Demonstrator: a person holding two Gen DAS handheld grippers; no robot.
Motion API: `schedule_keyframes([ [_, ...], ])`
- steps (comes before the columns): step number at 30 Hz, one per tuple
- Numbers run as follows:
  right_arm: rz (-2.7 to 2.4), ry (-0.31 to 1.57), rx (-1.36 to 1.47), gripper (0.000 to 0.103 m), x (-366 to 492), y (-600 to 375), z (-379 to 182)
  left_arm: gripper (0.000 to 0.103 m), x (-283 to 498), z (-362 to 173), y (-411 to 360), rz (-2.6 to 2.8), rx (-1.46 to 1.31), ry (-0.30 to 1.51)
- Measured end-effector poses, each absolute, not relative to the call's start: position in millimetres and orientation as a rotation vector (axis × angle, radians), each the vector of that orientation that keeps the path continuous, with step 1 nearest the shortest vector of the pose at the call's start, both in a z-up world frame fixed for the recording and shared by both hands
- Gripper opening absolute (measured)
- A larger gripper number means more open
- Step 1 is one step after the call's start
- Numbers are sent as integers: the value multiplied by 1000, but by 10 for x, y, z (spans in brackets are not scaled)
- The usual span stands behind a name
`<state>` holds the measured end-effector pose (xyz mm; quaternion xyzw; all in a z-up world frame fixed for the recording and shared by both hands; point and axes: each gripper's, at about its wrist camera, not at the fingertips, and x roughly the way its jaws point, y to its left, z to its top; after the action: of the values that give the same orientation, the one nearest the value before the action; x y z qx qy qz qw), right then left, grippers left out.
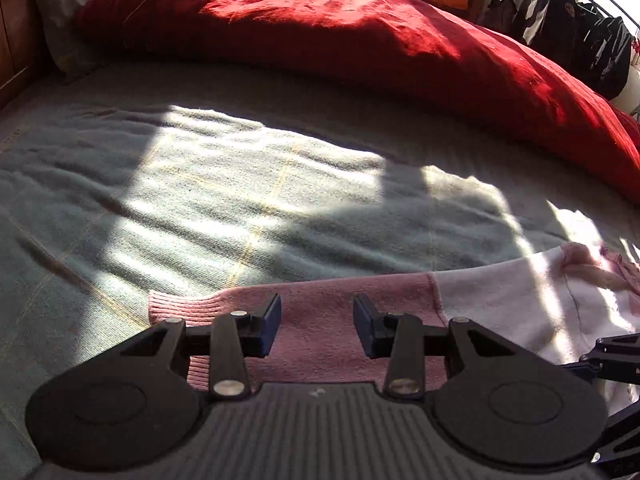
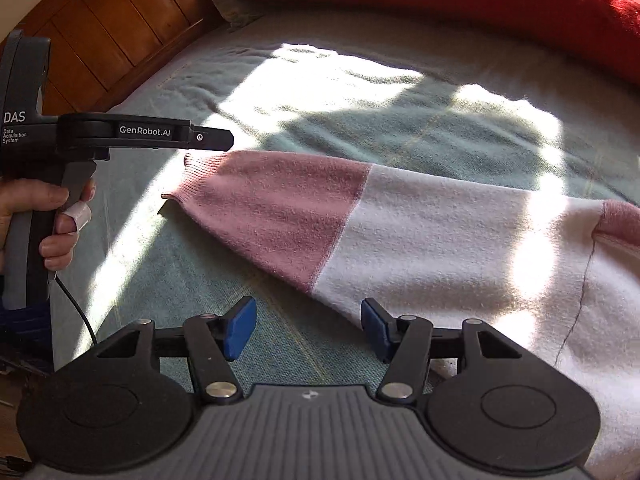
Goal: Fold clothes
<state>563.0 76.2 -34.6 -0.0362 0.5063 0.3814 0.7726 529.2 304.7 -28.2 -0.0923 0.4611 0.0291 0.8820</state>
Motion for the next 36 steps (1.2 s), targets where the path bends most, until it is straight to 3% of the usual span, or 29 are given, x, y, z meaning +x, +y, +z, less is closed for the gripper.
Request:
schedule_keyframes([
  [7,500,984,-145,64,6091,75,-286,42,5244,-620,2861,66,-164,1020],
  [13,422,921,-163,65,6568,83,-690,42,5382,-637,3002,122,-163,994],
  [15,427,906,-162,76,6719,138,-769,42,5440,-654,3054,138,-160,982],
  [19,435,916,-185,79,6861,195,-661,41,5497,-582,3104,173,-187,973],
  [24,471,901,-169,79,6500,71,-320,42,5307,-454,3030,132,-152,929],
  [29,508,980,-234,79,6087,215,-529,47,5188,-670,3009,126,-36,952],
  [31,493,992,-264,81,5966,387,-660,47,5194,-671,3074,168,-2,937],
  [33,485,966,-313,90,5855,608,-675,47,5227,-636,3206,236,-10,940],
  [36,552,954,-386,89,5731,905,-652,43,5243,-528,3377,312,-52,952],
])
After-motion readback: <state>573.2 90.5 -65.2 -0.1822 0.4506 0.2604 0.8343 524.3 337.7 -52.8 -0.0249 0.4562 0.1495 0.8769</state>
